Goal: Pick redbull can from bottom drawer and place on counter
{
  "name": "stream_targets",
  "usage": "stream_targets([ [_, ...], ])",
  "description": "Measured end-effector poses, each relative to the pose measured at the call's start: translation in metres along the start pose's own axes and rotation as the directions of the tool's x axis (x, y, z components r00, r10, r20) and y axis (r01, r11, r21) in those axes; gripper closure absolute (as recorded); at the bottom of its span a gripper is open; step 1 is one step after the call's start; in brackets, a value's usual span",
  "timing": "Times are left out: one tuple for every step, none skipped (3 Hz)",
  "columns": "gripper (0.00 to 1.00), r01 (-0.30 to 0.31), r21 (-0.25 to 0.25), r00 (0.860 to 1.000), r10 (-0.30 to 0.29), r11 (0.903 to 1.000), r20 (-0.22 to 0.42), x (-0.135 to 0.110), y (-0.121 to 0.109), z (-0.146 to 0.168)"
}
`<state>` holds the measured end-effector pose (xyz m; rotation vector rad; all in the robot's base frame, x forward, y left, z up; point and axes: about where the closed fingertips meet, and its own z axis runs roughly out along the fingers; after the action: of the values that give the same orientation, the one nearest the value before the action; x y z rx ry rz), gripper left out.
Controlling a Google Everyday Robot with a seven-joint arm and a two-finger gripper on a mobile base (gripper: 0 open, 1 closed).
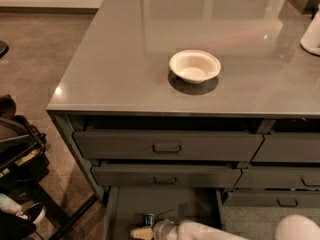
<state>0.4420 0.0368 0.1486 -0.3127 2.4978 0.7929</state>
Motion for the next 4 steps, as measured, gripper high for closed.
stream_targets([
  [0.00, -0.061, 0.058, 0.996, 0.057, 0.9965, 0.062, -0.002, 0.009, 0.010],
  [0.00, -0.099, 0.110, 0.991, 0.088, 0.9890, 0.100, -0.006, 0.015, 0.019],
  [0.17, -0.097, 0.122, 0.991, 0.084, 0.9878, 0.103, -0.006, 0.014, 0.020],
  [0.40, -0.097, 0.122, 0.991, 0.084, 0.9878, 0.103, -0.006, 0.014, 0.020],
])
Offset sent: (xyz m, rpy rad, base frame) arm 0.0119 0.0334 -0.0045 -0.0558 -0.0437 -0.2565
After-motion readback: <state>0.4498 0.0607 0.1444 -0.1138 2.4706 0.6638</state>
